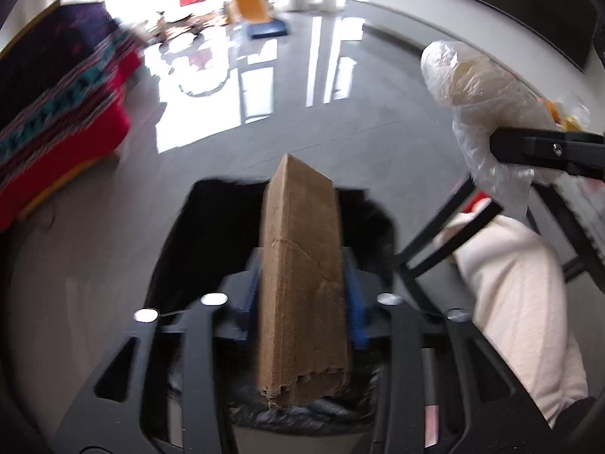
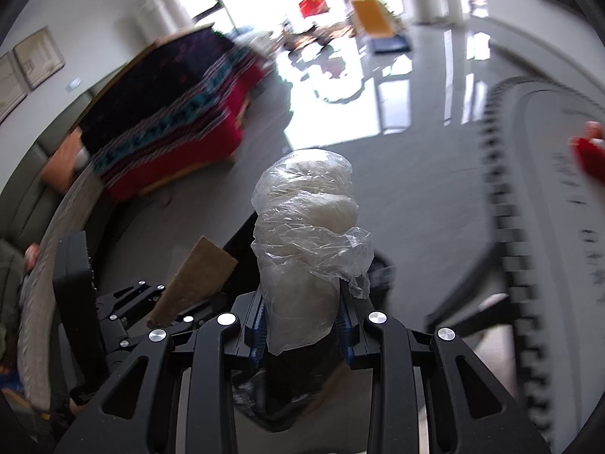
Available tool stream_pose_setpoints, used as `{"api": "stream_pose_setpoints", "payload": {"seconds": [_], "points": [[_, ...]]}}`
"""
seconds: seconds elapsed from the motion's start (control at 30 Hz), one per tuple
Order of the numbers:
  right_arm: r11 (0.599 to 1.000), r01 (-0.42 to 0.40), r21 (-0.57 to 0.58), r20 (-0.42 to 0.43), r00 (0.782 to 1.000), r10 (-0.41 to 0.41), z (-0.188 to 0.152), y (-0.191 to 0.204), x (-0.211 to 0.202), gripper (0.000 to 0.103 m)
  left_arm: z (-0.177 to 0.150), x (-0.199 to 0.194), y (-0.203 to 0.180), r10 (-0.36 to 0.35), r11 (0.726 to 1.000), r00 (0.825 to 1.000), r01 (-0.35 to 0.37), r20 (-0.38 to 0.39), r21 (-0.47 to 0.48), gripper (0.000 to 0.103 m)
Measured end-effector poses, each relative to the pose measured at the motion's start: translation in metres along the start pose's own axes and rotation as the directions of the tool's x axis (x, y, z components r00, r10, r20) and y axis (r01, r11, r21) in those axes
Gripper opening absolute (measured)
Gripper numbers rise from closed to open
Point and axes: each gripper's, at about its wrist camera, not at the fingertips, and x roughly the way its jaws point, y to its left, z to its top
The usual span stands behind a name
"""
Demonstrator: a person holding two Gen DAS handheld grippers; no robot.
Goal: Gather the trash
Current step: 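Carry both held items to the black trash bag and open both tools, then return both open tools to the table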
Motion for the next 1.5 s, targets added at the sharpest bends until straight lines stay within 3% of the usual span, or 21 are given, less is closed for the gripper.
{"api": "stream_pose_setpoints", "payload": {"seconds": [0.03, 0.07, 0.1, 0.27, 0.47, 0.77, 1.1, 1.5], "points": [[1.000, 0.005, -0.008, -0.027, 1.000, -0.006, 0.003, 0.008, 0.012, 0.050, -0.004, 0.000, 0.008, 0.021, 0.999, 1.000, -0.021, 0.001, -0.030, 0.093], [0.999, 0.032, -0.008, -0.045, 0.998, -0.032, 0.005, 0.014, 0.021, 0.067, -0.006, 0.000, 0.012, 0.041, 0.998, 0.999, -0.041, 0.007, -0.053, 0.097], [0.999, 0.040, -0.008, -0.046, 0.998, -0.040, 0.006, 0.015, 0.026, 0.069, -0.010, -0.001, 0.021, 0.062, 0.995, 0.998, -0.061, 0.018, -0.085, 0.097], [1.000, 0.022, 0.007, -0.029, 0.999, -0.022, 0.001, 0.021, 0.024, 0.070, -0.018, -0.005, 0.044, 0.064, 0.986, 0.998, -0.061, 0.015, -0.157, 0.097], [0.999, 0.028, 0.030, 0.004, 1.000, -0.028, -0.003, 0.010, 0.008, 0.070, -0.015, -0.006, 0.033, 0.056, 0.993, 0.998, -0.053, 0.022, -0.105, 0.097], [0.997, 0.015, 0.077, 0.052, 0.998, -0.019, -0.005, -0.021, -0.020, 0.073, 0.011, -0.004, 0.001, -0.035, 0.998, 0.999, 0.036, 0.036, -0.045, 0.097], [0.985, 0.088, 0.149, 0.128, 0.986, -0.107, -0.009, -0.088, -0.074, 0.077, 0.068, -0.002, -0.071, -0.177, 0.982, 0.983, 0.174, 0.051, 0.072, 0.097], [0.915, 0.273, 0.298, 0.172, 0.927, -0.333, -0.025, -0.225, -0.158, 0.077, 0.128, 0.020, -0.191, -0.300, 0.924, 0.954, 0.290, 0.001, 0.248, 0.097]]}}
